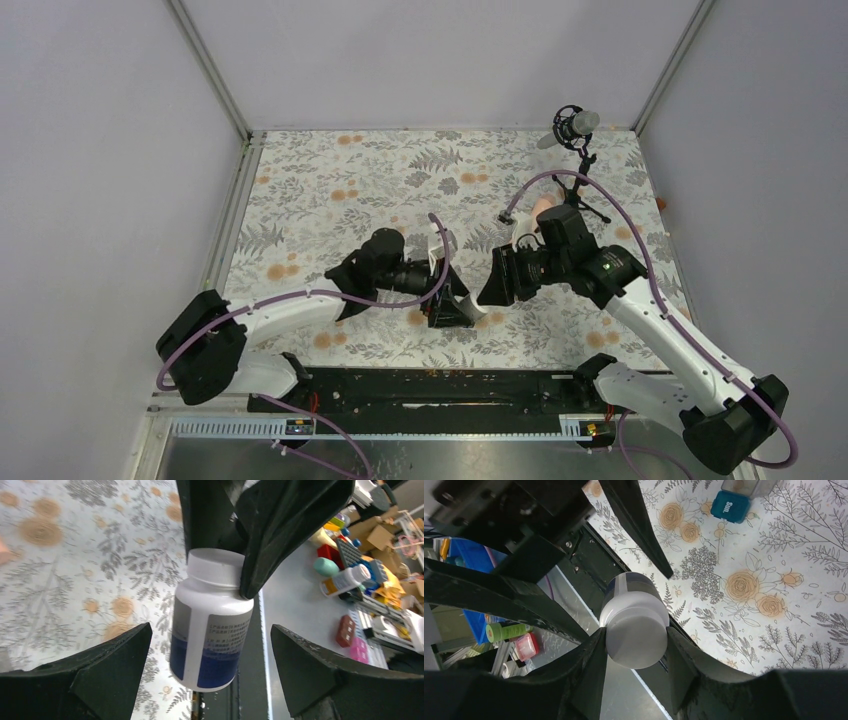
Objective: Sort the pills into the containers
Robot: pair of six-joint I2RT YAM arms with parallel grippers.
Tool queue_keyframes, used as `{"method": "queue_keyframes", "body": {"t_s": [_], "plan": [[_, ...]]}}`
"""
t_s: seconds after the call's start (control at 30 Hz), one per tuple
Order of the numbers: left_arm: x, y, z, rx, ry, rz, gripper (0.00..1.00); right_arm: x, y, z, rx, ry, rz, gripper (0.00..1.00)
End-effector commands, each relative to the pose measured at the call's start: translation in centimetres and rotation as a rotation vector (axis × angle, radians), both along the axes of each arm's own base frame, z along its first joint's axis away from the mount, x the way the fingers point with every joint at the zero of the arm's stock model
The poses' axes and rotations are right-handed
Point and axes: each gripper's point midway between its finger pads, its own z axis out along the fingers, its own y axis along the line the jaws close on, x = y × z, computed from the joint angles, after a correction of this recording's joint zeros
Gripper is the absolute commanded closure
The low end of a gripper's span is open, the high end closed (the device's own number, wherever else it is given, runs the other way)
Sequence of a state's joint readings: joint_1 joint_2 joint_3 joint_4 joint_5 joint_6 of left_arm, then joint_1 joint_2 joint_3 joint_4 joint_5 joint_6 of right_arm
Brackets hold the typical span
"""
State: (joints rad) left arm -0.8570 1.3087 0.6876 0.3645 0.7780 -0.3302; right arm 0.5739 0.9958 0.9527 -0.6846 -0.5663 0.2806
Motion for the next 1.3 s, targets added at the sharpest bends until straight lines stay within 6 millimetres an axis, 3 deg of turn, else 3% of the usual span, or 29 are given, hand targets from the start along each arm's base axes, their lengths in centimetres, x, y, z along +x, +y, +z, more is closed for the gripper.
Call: {"method": "queue_keyframes", "body": {"t_s": [0.0, 0.3, 0.43, 0.53, 0.63, 0.73, 0.83, 0.97, 1.27], "plan": [[-1.8, -1.0, 2.4, -0.094, -0.021, -0.12, 0.1, 0.5, 1.2, 3.4, 0.106, -0.096, 0.051, 0.79], [-1.2, -1.5, 1.8, -0.069, -0.024, -0.06, 0.22, -0.1, 2.0, 4.2, 0.183, -0.097, 0.075, 0.78], [-0.4, -1.5, 1.6, -0.056, -0.054, -0.008, 0.58, 0.1, 2.3, 4.0, 0.192, -0.095, 0.077, 0.7], [0.6, -1.4, 2.0, -0.056, -0.087, 0.047, 0.99, 1.5, 2.0, 3.7, 0.18, -0.128, -0.004, 0.41], [2.0, -1.2, 2.3, -0.05, -0.111, 0.131, 1.0, 3.5, 1.7, 4.0, 0.199, -0.165, -0.152, 0.15], [2.9, -1.3, 2.7, -0.063, -0.124, 0.181, 1.0, 5.3, 1.5, 4.6, 0.268, -0.174, -0.308, 0.08], [3.5, -1.7, 3.0, -0.074, -0.125, 0.202, 1.0, 6.9, 1.2, 4.6, 0.339, -0.164, -0.449, 0.1], [3.8, -2.2, 3.1, -0.076, -0.12, 0.2, 1.0, 8.1, 1.3, 4.8, 0.385, -0.159, -0.513, 0.22], [5.2, -2.6, 3.3, -0.092, -0.074, 0.284, 1.0, 7.4, 2.5, 4.6, 0.354, -0.086, -0.434, 0.36]]}}
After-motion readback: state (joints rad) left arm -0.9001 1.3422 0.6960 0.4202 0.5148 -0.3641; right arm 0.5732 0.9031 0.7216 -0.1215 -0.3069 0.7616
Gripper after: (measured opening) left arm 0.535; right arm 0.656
